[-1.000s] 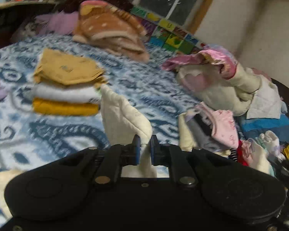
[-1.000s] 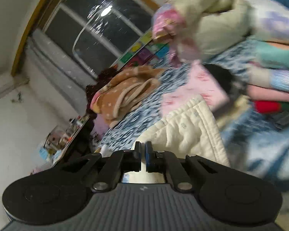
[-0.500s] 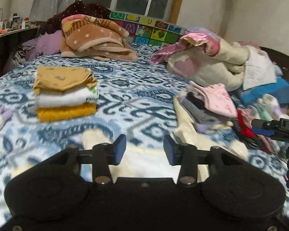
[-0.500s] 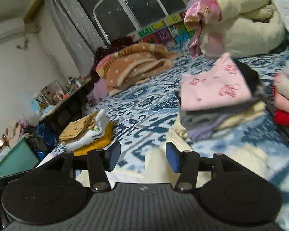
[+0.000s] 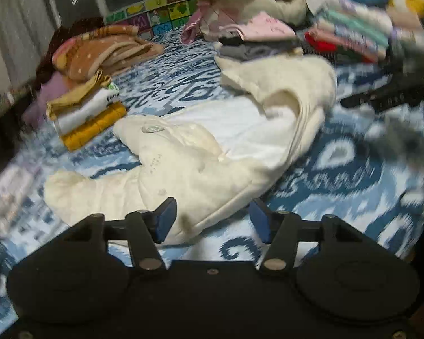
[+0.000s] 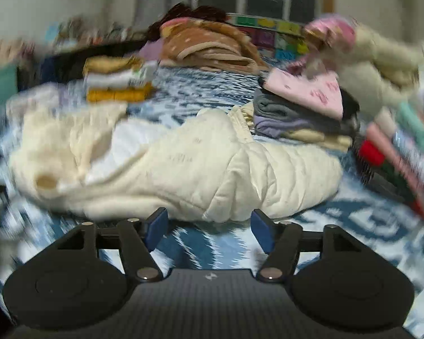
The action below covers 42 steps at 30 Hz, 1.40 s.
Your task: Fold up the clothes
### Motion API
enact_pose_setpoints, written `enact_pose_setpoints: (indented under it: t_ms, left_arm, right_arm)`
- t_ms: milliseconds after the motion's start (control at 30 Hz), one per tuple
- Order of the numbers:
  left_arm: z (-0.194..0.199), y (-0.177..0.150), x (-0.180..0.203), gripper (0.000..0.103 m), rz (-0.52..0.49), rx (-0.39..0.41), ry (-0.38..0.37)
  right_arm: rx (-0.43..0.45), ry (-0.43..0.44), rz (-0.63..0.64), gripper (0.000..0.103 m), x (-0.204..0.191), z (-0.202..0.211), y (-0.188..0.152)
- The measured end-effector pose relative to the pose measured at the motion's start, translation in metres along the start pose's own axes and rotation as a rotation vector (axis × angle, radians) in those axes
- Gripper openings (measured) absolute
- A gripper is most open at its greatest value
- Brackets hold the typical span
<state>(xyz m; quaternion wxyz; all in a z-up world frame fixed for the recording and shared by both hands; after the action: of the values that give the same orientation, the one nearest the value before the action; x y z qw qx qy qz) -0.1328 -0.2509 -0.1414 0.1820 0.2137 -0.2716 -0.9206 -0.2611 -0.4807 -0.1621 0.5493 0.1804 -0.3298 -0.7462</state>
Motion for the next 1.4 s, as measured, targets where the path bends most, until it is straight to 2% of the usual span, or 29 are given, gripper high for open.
enact_pose_setpoints:
  t_ms: [100, 300, 367, 433, 467, 500, 533, 567, 633, 667, 733, 833, 933, 1000, 1033, 1067, 1100, 1133, 1200, 1233, 1267, 1367, 1400]
  left_arm:
    - [-0.012, -0.006, 0.014, 0.061, -0.118, -0.012, 0.100]
    - [-0.035, -0.022, 0.036, 0.063, -0.345, -0.007, 0.318]
    - [-0.040, -0.024, 0.036, 0.063, -0.360, 0.000, 0.343]
    - [-0.046, -0.024, 0.034, 0.063, -0.354, 0.006, 0.343]
    - [-0.049, -0.022, 0.033, 0.063, -0.348, 0.010, 0.345]
    - [-0.052, -0.020, 0.031, 0.063, -0.340, 0.014, 0.352]
    - [-0.055, -0.018, 0.029, 0.060, -0.332, 0.018, 0.359]
    - [-0.057, -0.016, 0.027, 0.042, -0.322, 0.023, 0.362]
    - [-0.055, -0.009, 0.020, 0.016, -0.280, 0.040, 0.333]
    - [-0.049, -0.003, 0.015, 0.010, -0.257, 0.059, 0.316]
    - [-0.037, 0.008, 0.006, 0.009, -0.218, 0.094, 0.285]
    - [-0.004, 0.013, 0.005, 0.008, -0.289, 0.118, 0.274]
    - [0.023, 0.006, 0.007, 0.008, -0.347, 0.122, 0.205]
    - [0.025, -0.007, 0.015, 0.008, -0.396, 0.075, 0.152]
    - [0.018, -0.018, 0.023, 0.008, -0.445, 0.014, 0.116]
    - [0.011, -0.028, 0.031, 0.015, -0.495, -0.044, 0.083]
    - [0.006, -0.038, 0.040, 0.021, -0.548, -0.087, 0.076]
    - [0.003, -0.046, 0.048, 0.022, -0.589, -0.122, 0.068]
    - [0.011, -0.051, 0.050, 0.031, -0.560, -0.118, 0.037]
    - [0.015, -0.052, 0.050, 0.040, -0.540, -0.113, 0.023]
    - [0.022, -0.049, 0.044, 0.044, -0.494, -0.094, 0.009]
    - [0.040, -0.038, 0.024, 0.044, -0.355, -0.043, -0.019]
    - [0.043, -0.034, 0.018, 0.044, -0.307, -0.030, -0.022]
  right_arm:
    - [0.006, -0.139, 0.181, 0.073, -0.016, -0.007, 0.002]
    - [0.022, -0.341, 0.479, 0.077, -0.034, -0.039, -0.002]
    - [0.050, -0.390, 0.533, 0.082, -0.035, -0.047, -0.002]
    - [0.070, -0.372, 0.565, 0.079, -0.037, -0.053, 0.000]
    - [0.080, -0.363, 0.578, 0.075, -0.038, -0.054, 0.001]
    - [0.083, -0.348, 0.586, 0.059, -0.039, -0.055, 0.002]
    - [0.086, -0.332, 0.592, 0.036, -0.040, -0.056, 0.004]
    - [0.079, -0.297, 0.584, 0.029, -0.041, -0.055, 0.006]
    - [0.089, -0.254, 0.561, 0.020, -0.040, -0.043, 0.012]
    - [0.102, -0.247, 0.553, 0.019, -0.040, -0.035, 0.015]
    - [0.119, -0.252, 0.541, 0.018, -0.038, -0.016, 0.020]
    - [0.126, -0.247, 0.527, 0.018, -0.029, 0.030, 0.024]
    - [0.066, -0.205, 0.597, 0.018, -0.031, 0.066, 0.006]
    - [-0.023, -0.167, 0.679, 0.018, -0.038, 0.074, -0.014]
    - [-0.084, -0.142, 0.725, 0.019, -0.043, 0.074, -0.026]
    - [-0.147, -0.117, 0.772, 0.021, -0.047, 0.075, -0.038]
    - [-0.229, -0.098, 0.830, 0.027, -0.054, 0.070, -0.054]
    - [-0.305, -0.081, 0.883, 0.028, -0.060, 0.066, -0.069]
    - [-0.334, -0.079, 0.923, 0.028, -0.066, 0.071, -0.085]
    - [-0.345, -0.077, 0.936, 0.031, -0.068, 0.073, -0.091]
    - [-0.326, -0.067, 0.885, 0.032, -0.064, 0.080, -0.086]
    - [-0.271, -0.037, 0.732, 0.038, -0.050, 0.100, -0.068]
    - [-0.253, -0.027, 0.681, 0.045, -0.045, 0.107, -0.062]
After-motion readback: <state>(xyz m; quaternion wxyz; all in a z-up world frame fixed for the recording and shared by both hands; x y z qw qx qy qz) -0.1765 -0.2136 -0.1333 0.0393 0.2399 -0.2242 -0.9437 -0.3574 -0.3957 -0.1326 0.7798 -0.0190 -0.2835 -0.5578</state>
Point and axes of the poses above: each gripper's, at about its wrist camera, not at the fingertips, and z roughly against the way its jaws point, x to its right, y to its top, the point moved 3 cm from there along -z, roughly the way its jaws point, and after that the axes turned 12 degrees about -x, right-handed, at the moved point
